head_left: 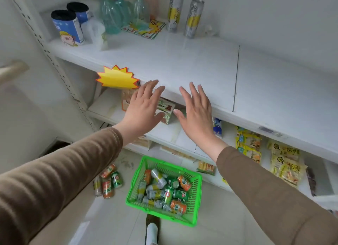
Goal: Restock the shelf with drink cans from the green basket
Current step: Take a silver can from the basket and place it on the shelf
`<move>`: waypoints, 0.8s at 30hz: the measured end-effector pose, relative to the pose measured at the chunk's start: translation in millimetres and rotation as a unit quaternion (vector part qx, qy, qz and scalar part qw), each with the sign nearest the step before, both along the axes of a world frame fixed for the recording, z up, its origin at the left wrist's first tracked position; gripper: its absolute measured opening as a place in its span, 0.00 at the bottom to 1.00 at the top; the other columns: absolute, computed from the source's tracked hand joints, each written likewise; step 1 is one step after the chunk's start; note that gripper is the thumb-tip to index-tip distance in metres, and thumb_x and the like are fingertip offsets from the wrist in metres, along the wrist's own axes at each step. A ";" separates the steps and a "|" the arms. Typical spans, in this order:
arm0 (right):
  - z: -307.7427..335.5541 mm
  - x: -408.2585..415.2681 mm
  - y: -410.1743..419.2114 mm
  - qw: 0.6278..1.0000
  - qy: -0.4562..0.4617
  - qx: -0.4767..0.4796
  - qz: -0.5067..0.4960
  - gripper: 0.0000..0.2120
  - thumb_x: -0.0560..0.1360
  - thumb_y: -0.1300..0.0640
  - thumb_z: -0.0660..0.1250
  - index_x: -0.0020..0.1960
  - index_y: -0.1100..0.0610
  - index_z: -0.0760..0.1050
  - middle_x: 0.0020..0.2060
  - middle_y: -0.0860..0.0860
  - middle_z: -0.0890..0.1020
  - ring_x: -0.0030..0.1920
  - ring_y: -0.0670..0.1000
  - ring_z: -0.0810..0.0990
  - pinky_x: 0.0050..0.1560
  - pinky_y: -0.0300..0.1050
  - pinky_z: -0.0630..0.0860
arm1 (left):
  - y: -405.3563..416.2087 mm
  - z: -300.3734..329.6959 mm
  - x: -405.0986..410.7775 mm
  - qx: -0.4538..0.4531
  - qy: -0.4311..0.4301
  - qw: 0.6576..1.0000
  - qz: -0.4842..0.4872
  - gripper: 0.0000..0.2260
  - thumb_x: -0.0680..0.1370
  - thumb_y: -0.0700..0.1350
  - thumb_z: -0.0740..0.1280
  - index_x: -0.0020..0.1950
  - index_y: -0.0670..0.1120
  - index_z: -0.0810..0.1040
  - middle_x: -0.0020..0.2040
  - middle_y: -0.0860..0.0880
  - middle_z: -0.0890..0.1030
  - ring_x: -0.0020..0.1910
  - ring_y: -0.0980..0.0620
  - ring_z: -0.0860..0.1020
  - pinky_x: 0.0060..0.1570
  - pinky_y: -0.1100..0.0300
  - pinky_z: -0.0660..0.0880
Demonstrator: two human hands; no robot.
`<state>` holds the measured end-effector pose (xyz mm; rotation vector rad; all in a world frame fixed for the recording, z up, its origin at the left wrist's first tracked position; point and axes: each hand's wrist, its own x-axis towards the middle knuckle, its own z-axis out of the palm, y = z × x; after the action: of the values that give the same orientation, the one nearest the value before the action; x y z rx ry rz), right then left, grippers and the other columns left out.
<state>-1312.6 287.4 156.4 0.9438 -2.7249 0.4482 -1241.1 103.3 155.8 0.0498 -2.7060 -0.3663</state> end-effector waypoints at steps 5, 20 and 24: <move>-74.6 68.4 30.2 1.000 0.006 0.017 0.014 0.31 0.79 0.45 0.65 0.79 0.49 0.60 0.81 0.50 0.57 0.81 0.56 0.52 0.77 0.59 0.57 | 31.7 -67.7 69.0 0.023 -0.047 0.998 -0.026 0.37 0.71 0.50 0.72 0.76 0.46 0.62 0.77 0.43 0.61 0.76 0.41 0.58 0.71 0.46 0.61; -394.9 108.4 123.4 0.961 -0.254 0.089 -0.054 0.32 0.80 0.53 0.65 0.80 0.56 0.57 0.77 0.54 0.64 0.76 0.57 0.61 0.77 0.53 0.59 | 108.8 -384.2 137.8 0.081 -0.311 0.947 0.011 0.38 0.74 0.51 0.70 0.79 0.47 0.54 0.78 0.44 0.57 0.75 0.42 0.58 0.73 0.48 0.60; -480.0 97.4 137.5 0.940 -0.313 0.085 -0.101 0.32 0.79 0.55 0.68 0.79 0.56 0.58 0.74 0.55 0.68 0.73 0.58 0.65 0.74 0.54 0.63 | 123.3 -463.6 127.0 0.101 -0.340 0.935 0.016 0.39 0.74 0.52 0.69 0.79 0.46 0.53 0.77 0.44 0.57 0.74 0.43 0.58 0.73 0.47 0.59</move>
<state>-1215.3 425.0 -323.6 0.6134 -3.4412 0.5563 -1114.1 226.5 -307.8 0.3378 -3.3251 -0.7299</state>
